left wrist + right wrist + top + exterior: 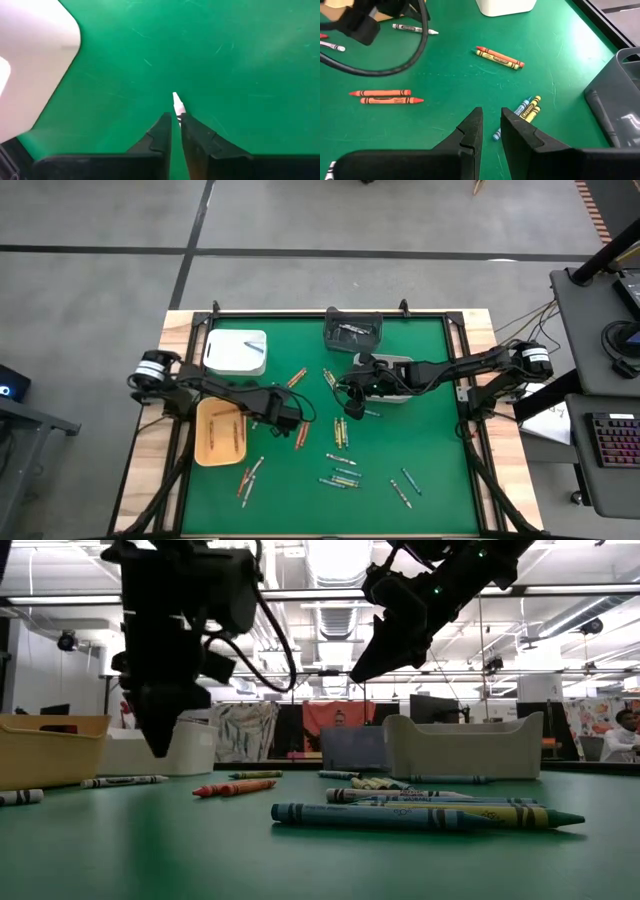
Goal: Sort crayons
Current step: Put the white crayon into the black bin
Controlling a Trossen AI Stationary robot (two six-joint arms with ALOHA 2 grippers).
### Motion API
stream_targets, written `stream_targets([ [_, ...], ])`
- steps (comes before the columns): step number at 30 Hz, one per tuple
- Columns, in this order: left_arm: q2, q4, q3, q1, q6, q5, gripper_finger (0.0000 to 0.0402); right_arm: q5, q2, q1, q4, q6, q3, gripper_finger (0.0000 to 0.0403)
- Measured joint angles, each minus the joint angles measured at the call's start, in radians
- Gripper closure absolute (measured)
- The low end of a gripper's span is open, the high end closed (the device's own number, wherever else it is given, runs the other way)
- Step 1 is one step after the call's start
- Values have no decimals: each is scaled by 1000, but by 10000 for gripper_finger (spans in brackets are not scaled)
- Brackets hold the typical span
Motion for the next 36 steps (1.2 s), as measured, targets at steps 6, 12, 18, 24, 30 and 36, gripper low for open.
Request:
stream_targets([
  [6, 41, 4, 2, 6, 32, 0, 323, 0, 0, 0, 2, 0, -1, 346],
  [12, 45, 4, 0, 7, 40, 0, 290, 0, 0, 0, 3, 1, -1, 346],
  [18, 45, 34, -22, 6, 40, 0, 289, 0, 0, 0, 3, 11, -2, 346],
  [24, 43, 114, -71, 6, 40, 3, 302, 0, 0, 0, 4, 10, -2, 346],
  [30, 41, 137, -80, 6, 40, -6, 323, 1, 0, 0, 4, 7, -2, 346],
  [36, 42, 155, -81, 5, 47, -11, 368, 1, 0, 0, 3, -5, -2, 346],
])
